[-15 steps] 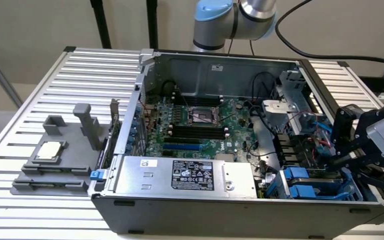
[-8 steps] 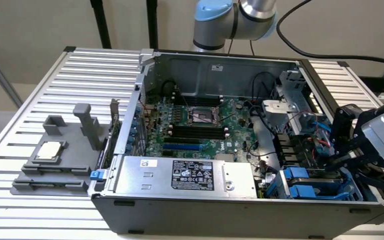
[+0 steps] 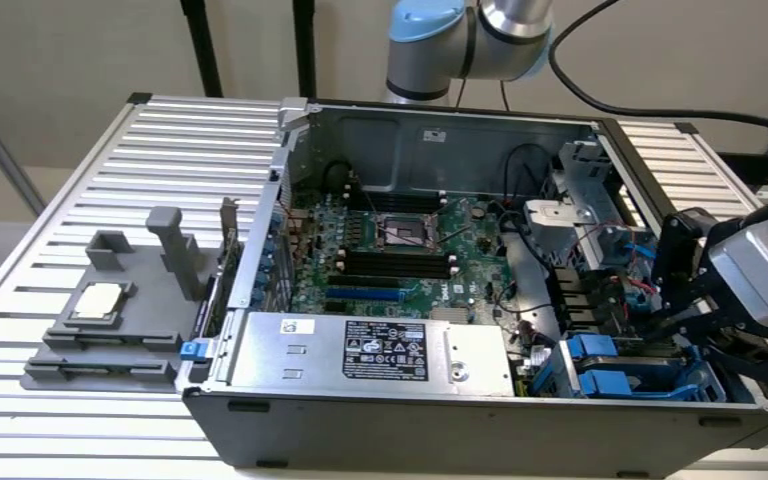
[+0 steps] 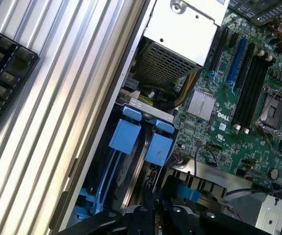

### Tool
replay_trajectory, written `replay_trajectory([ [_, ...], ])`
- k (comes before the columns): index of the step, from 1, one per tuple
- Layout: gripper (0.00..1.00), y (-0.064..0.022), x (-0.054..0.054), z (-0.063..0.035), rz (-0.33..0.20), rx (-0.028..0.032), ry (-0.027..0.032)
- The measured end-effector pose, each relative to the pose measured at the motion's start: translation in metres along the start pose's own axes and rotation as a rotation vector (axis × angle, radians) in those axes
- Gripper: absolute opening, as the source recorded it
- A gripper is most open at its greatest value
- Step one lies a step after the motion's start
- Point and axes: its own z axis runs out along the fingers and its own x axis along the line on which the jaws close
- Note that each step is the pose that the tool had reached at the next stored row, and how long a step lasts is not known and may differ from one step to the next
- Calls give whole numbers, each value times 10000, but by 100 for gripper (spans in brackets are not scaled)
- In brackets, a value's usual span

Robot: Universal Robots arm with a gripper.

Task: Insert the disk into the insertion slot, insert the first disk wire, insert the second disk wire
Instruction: 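Insert the first disk wire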

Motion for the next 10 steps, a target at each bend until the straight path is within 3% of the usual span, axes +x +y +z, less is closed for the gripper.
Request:
replay_trajectory([
  [6, 16, 134, -64, 13, 51, 26, 11],
  [10, 16, 139, -135, 28, 54, 10, 102],
])
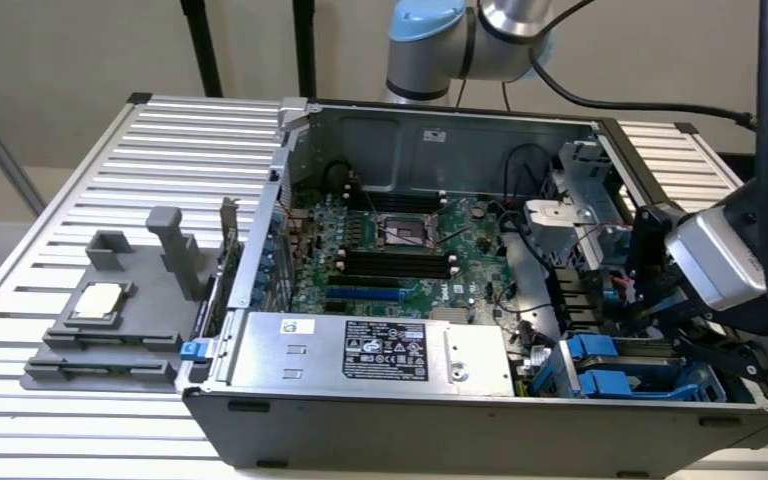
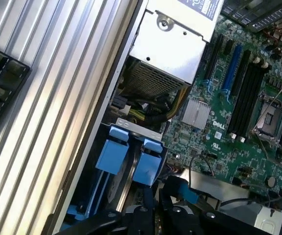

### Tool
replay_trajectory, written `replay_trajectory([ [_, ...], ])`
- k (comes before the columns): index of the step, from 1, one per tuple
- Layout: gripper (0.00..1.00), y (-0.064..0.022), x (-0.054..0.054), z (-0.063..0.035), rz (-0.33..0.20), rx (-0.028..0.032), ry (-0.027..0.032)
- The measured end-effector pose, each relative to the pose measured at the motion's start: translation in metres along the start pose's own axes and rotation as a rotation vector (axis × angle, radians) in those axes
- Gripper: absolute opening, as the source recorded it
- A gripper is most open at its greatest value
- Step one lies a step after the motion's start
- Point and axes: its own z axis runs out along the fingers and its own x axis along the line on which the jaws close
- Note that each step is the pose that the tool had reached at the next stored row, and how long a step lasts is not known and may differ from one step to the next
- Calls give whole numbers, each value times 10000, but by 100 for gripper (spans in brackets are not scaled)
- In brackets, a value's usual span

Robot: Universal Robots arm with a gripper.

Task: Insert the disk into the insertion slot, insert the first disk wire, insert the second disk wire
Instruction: 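Insert the first disk wire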

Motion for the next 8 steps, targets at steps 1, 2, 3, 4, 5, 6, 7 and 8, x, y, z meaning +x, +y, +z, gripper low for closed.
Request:
replay_trajectory([
  [1, 16, -7, -21, 3, 1, -6, 28],
  [2, 16, -13, -39, 5, 4, -16, 71],
  [3, 16, -17, -50, 7, 18, -24, 114],
  [4, 16, -22, -52, 7, 62, -26, 148],
  [5, 16, -27, -51, 7, 137, -17, 176],
  [6, 16, -31, -50, 7, 219, -4, 197],
  [7, 16, -33, -49, 7, 315, 15, 209],
  [8, 16, -35, -49, 6, 427, 40, 216],
])
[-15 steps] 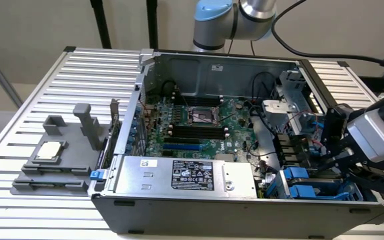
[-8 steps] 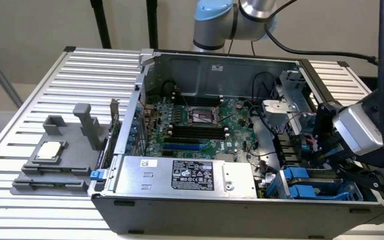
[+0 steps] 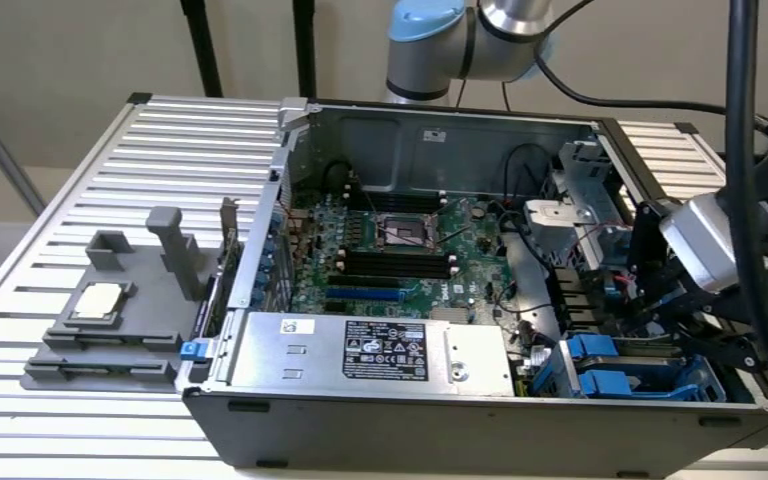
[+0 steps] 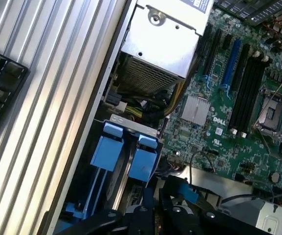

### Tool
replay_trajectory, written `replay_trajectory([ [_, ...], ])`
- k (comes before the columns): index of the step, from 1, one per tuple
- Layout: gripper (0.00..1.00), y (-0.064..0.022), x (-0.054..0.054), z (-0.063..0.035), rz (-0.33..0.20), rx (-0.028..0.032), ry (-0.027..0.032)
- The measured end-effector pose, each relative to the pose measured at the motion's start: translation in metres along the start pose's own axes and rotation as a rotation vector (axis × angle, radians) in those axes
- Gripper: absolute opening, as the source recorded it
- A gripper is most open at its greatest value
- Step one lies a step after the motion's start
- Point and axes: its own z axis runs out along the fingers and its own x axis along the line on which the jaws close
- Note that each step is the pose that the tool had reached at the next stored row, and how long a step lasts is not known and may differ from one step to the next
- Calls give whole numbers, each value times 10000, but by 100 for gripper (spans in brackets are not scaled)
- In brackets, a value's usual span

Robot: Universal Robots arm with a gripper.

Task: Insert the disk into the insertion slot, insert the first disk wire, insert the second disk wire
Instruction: 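Insert the first disk wire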

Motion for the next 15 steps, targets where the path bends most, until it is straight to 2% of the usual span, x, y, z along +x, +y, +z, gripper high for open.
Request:
replay_trajectory([
  [6, 16, -1, 0, 0, 920, 212, 9],
  [9, 16, -1, 0, 0, 1328, 299, 36],
  [13, 16, -1, -1, -1, 1845, 405, 98],
  [15, 16, -1, -1, -1, 2062, 440, 166],
])
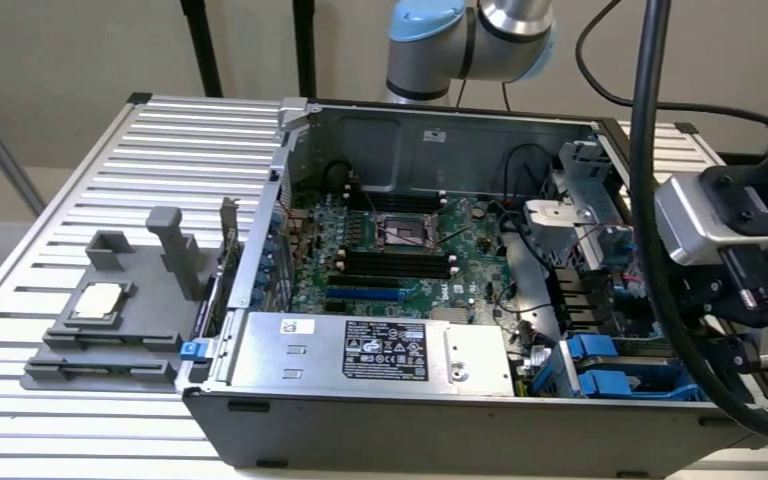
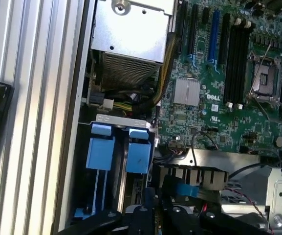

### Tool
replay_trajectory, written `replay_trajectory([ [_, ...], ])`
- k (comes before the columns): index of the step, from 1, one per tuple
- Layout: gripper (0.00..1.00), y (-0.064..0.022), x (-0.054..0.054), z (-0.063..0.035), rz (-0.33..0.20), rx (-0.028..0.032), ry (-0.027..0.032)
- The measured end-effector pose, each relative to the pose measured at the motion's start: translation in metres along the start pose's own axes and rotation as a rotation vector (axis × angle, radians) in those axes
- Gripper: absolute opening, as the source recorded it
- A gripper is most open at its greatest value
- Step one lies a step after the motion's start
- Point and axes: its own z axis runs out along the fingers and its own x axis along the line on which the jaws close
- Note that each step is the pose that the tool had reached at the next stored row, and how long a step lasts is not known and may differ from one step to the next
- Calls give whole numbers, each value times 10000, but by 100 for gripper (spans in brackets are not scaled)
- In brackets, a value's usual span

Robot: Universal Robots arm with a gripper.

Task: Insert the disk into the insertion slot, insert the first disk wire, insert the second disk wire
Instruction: 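Insert the first disk wire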

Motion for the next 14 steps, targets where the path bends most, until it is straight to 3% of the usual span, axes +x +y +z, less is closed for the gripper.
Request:
replay_trajectory([
  [3, 16, 0, 0, 0, 272, 44, 175],
  [8, 16, -8, 1, 0, 602, 81, 610],
  [10, 16, -24, 1, 0, 702, 92, 746],
  [12, 16, -40, -8, 1, 760, 98, 821],
  [14, 16, -40, -10, 1, 765, 100, 822],
])
